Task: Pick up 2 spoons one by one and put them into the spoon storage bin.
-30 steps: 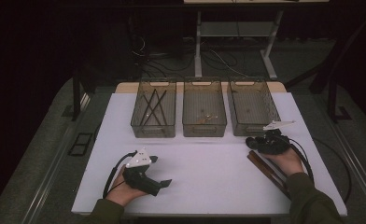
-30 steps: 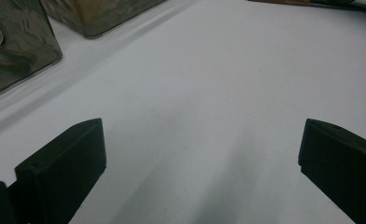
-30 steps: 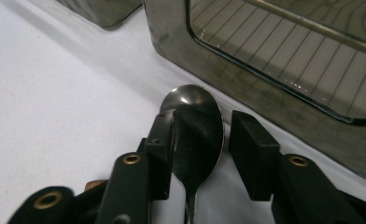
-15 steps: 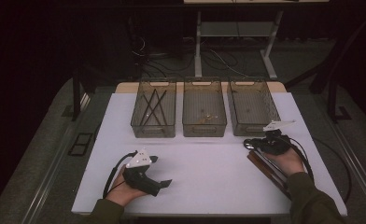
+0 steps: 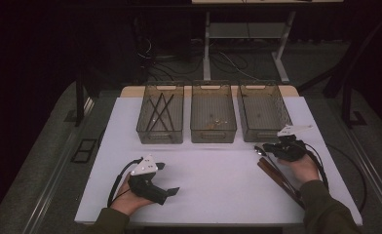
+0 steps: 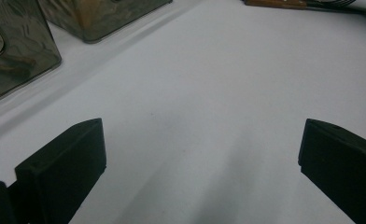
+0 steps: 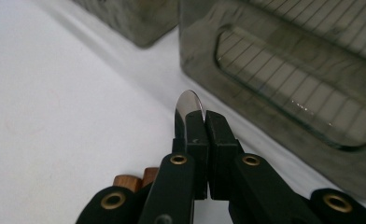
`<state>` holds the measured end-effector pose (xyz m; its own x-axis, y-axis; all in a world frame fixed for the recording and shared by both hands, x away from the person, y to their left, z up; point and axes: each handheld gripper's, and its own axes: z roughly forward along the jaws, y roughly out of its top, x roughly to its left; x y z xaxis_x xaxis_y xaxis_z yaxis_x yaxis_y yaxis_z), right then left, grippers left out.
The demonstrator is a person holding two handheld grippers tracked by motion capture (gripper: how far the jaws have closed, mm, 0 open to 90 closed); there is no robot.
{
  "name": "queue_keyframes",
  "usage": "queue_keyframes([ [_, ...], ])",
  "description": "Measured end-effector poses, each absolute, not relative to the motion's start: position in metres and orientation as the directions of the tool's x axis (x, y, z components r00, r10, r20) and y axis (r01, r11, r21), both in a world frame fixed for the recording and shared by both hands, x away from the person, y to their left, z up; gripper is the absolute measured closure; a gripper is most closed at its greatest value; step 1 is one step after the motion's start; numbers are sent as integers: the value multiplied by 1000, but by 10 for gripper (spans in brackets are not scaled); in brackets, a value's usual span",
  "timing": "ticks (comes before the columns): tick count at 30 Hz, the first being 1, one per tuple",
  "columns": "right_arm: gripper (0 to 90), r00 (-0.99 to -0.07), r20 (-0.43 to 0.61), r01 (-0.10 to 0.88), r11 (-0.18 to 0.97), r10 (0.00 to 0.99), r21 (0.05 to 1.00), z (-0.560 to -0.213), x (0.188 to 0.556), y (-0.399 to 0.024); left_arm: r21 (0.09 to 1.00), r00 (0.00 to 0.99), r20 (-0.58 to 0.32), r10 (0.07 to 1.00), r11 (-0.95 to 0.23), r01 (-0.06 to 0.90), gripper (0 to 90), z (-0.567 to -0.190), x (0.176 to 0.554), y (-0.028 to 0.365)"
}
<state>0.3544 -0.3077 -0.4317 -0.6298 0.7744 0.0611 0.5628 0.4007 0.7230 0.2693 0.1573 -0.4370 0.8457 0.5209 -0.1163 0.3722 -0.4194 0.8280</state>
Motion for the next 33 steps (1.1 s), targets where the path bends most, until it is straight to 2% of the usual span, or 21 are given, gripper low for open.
queue_keyframes([
  [15,889,-609,73,531,338,790,777,-404,348,-317,841,850,-115,514,-405,358,0,-439,272,161],
  [24,889,-610,61,501,324,790,802,-385,344,-310,841,861,-126,492,-407,356,0,-440,271,161],
  [33,889,-612,62,484,312,788,818,-373,349,-297,836,851,-130,509,-406,370,0,-438,270,162],
])
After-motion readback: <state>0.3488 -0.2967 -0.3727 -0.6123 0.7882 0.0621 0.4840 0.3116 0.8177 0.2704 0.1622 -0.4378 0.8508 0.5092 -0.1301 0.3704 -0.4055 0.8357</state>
